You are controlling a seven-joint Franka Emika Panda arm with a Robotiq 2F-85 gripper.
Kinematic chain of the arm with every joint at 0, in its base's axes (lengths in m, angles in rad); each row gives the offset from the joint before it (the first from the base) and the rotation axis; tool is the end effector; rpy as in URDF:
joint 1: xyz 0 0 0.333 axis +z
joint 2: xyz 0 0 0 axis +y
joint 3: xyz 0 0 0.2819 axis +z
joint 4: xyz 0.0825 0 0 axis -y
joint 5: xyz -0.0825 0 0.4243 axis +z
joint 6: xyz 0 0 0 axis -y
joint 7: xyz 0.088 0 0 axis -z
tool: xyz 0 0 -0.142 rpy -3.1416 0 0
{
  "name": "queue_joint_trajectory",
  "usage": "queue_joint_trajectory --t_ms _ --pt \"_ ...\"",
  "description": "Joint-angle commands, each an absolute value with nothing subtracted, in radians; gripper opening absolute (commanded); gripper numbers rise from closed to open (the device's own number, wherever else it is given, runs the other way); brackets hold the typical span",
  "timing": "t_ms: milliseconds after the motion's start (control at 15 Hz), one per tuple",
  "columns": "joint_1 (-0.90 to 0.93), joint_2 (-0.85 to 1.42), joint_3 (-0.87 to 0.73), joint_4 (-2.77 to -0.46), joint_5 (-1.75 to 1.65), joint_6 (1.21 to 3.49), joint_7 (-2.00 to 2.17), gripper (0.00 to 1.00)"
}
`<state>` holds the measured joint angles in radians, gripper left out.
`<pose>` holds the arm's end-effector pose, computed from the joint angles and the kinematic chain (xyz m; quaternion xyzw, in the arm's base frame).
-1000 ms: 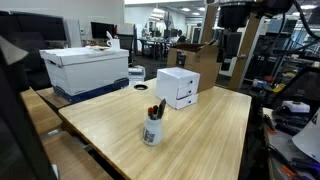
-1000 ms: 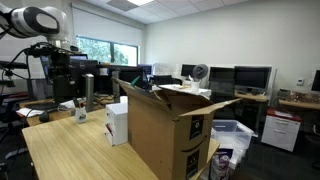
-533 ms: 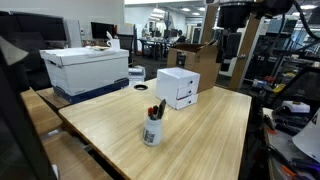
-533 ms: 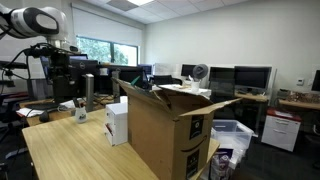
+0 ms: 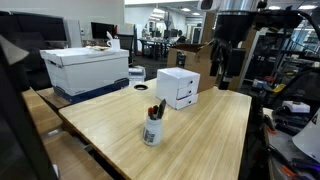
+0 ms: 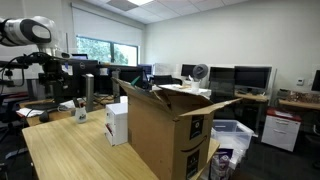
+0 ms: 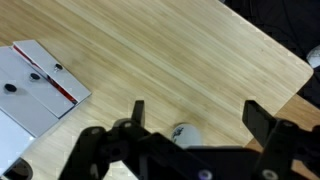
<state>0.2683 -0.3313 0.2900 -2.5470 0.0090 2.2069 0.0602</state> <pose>0.3966 0.2354 0.2887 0.9708 0.2359 0.0025 0.0442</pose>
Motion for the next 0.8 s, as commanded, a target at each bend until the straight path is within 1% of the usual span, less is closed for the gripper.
queue_joint_trajectory --t_ms 0,733 --pt "0.293 -0.263 0.324 -2.517 0.001 2.229 0.096 1.0" --pt "0.323 -0.042 0.395 -2.329 -0.107 2.177 0.18 1.0"
